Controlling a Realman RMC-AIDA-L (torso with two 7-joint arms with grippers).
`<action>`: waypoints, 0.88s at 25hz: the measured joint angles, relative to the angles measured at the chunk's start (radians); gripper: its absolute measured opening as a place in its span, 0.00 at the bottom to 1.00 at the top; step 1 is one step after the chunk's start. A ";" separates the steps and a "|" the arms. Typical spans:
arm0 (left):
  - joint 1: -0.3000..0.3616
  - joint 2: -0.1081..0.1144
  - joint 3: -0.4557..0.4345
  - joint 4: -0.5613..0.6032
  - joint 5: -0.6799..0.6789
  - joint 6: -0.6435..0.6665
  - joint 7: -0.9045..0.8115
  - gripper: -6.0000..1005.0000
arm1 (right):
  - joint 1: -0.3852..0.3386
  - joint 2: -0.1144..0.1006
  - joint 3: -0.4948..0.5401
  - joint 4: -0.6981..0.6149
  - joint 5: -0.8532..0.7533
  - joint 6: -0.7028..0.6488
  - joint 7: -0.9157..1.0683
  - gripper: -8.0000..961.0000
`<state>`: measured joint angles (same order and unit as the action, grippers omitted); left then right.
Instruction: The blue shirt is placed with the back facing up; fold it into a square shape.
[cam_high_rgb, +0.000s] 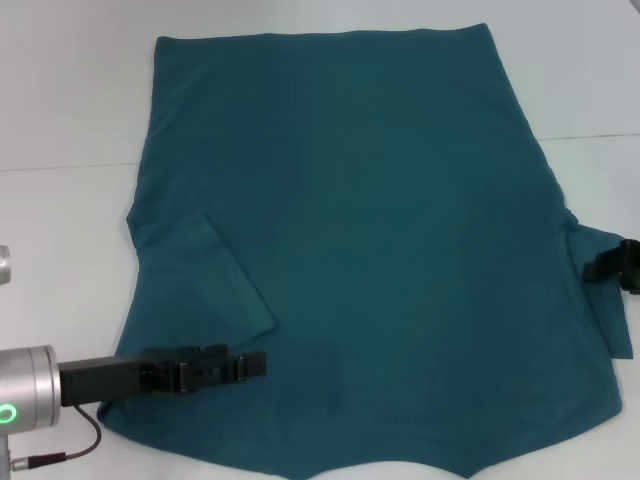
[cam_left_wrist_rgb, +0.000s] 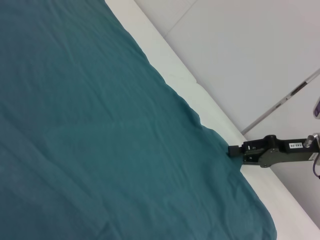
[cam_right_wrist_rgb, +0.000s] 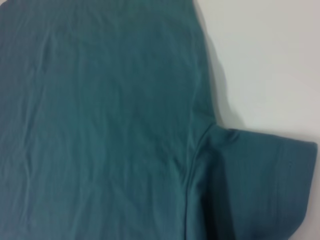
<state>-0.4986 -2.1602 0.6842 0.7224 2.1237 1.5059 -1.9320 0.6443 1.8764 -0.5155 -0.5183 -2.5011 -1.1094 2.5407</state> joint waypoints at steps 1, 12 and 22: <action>0.000 0.000 0.000 0.000 0.001 0.000 0.000 0.90 | 0.001 0.000 0.000 0.000 0.000 0.000 -0.002 0.45; 0.000 0.000 0.000 0.000 0.002 0.001 -0.001 0.90 | -0.006 -0.008 -0.012 -0.012 -0.004 -0.032 0.002 0.03; 0.008 0.001 0.000 0.000 0.000 0.010 -0.004 0.90 | -0.013 -0.036 -0.015 -0.106 -0.044 -0.093 0.026 0.03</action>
<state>-0.4911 -2.1597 0.6841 0.7225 2.1240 1.5163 -1.9364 0.6315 1.8400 -0.5302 -0.6246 -2.5453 -1.2020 2.5665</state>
